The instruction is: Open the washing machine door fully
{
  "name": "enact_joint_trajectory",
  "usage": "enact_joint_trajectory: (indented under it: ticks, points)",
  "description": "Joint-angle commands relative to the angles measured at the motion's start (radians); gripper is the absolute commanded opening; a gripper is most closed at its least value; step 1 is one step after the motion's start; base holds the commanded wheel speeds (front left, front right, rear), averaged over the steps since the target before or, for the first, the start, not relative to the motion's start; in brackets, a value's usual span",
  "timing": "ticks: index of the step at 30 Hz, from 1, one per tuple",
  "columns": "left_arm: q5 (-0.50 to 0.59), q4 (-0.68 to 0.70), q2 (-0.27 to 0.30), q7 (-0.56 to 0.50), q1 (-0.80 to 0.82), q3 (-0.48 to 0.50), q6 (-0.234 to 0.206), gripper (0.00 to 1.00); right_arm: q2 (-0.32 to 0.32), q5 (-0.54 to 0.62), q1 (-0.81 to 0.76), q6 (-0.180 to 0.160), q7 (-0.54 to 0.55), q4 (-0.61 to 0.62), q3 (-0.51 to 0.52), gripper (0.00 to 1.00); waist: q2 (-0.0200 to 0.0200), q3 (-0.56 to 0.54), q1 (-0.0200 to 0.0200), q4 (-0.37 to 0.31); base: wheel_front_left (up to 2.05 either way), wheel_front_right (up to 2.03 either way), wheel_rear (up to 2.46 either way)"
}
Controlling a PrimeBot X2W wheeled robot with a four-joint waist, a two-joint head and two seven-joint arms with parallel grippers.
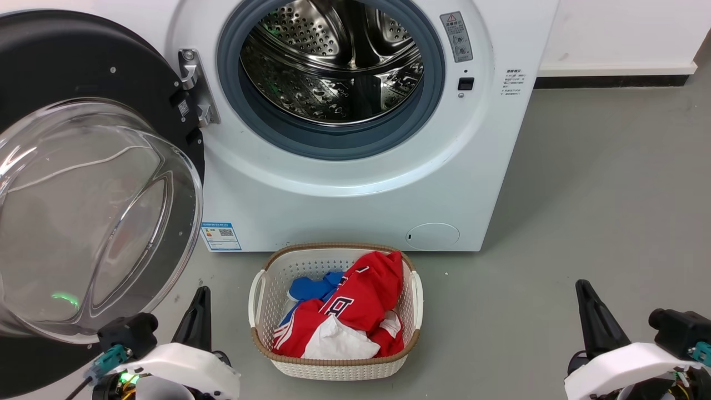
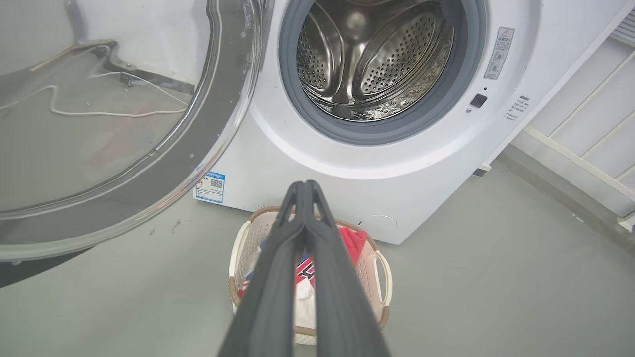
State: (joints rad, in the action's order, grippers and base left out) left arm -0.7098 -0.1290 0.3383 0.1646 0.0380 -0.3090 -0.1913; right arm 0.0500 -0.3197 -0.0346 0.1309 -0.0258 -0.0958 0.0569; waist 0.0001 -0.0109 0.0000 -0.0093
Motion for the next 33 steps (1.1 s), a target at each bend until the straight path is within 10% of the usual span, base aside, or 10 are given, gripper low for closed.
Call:
enact_joint_trajectory:
  ticks: [1, 33]
  points:
    - [-0.031, 0.008, 0.001, -0.006, 0.029, 0.023, 0.013, 0.0, 0.0, -0.045, 0.031, 0.0, 0.002, 0.009, 0.004, 0.0, -0.0001, 0.0, 0.0, 0.0, 0.0, 0.0, 0.0]
    - [-0.392, -0.044, -0.109, -0.11, 0.051, 0.177, 0.14, 0.0, 0.0, -0.552, 0.081, 0.0, 0.057, -0.053, 0.025, 0.0, -0.0001, 0.004, 0.0, 0.003, 0.0, 0.0, 0.0]
